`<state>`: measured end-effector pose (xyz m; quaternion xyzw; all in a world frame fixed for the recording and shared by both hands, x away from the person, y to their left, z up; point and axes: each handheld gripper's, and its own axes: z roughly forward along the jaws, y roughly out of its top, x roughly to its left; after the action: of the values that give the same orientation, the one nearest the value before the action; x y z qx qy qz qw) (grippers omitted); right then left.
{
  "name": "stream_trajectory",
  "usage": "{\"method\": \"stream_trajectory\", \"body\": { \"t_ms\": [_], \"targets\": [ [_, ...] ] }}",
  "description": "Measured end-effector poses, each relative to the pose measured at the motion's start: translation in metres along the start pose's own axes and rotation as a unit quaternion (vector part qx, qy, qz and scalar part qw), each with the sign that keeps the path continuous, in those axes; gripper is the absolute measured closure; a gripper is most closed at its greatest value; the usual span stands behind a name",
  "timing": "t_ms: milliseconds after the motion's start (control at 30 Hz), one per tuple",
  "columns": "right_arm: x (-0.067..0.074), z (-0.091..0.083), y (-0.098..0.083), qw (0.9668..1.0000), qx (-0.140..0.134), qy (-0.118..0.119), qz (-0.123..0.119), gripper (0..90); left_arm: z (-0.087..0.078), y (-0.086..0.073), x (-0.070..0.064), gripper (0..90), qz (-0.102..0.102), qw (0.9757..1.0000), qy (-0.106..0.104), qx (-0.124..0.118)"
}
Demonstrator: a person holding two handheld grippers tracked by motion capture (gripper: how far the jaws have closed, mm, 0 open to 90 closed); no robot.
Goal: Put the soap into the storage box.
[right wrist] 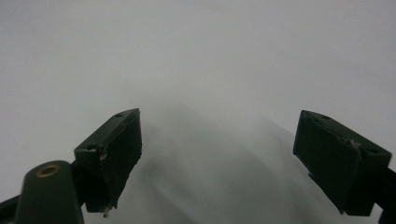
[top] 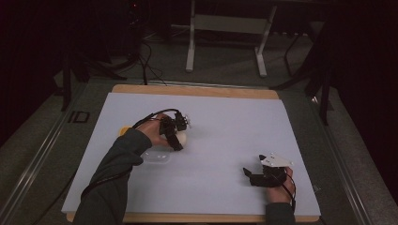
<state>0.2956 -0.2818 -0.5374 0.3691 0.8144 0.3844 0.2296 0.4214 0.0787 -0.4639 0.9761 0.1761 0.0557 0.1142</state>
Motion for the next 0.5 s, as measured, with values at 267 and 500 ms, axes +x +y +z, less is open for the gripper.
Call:
{"method": "stream_trajectory", "body": {
  "t_ms": [267,500],
  "targets": [
    [0.000,0.000,0.000,1.0000,-0.001,-0.001,0.001,15.3,-0.011,-0.005,0.004,23.3,-0.004,1.0000,0.003,0.000],
    [0.000,0.000,0.000,1.0000,-0.002,-0.001,0.002,15.3,-0.016,-0.010,0.006,23.3,-0.011,0.9999,0.004,0.000]
  ]
}}
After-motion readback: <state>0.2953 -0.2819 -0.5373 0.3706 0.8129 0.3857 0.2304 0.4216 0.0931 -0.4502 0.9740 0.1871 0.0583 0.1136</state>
